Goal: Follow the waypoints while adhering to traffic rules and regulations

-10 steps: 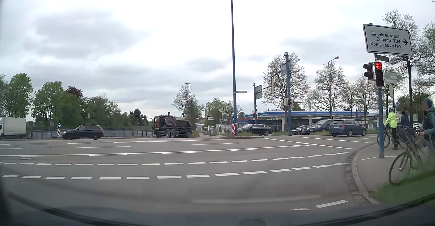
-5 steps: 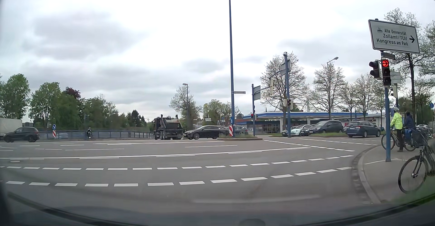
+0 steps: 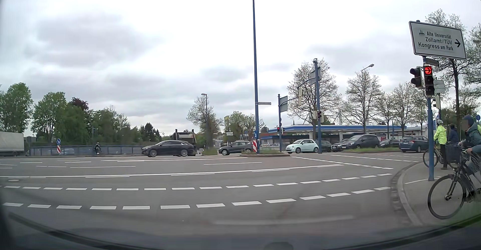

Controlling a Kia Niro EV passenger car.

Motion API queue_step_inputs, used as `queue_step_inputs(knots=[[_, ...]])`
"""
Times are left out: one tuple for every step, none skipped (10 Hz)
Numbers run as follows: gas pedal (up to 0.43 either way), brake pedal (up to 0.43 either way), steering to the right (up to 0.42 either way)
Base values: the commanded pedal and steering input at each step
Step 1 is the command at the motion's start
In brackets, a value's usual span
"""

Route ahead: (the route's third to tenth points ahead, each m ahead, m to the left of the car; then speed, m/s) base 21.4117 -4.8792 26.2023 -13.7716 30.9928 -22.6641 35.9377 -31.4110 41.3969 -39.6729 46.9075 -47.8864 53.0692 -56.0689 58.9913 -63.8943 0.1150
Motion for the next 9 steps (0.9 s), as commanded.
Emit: queue_step_inputs(knots=[[0.000,0.238,0.033],[0.000,0.238,0.033],[0.000,0.238,0.033],[0.000,0.238,0.033],[0.000,0.238,0.033],[0.000,0.238,0.033],[0.000,0.238,0.033],[0.000,0.238,0.033],[0.000,0.238,0.033]])
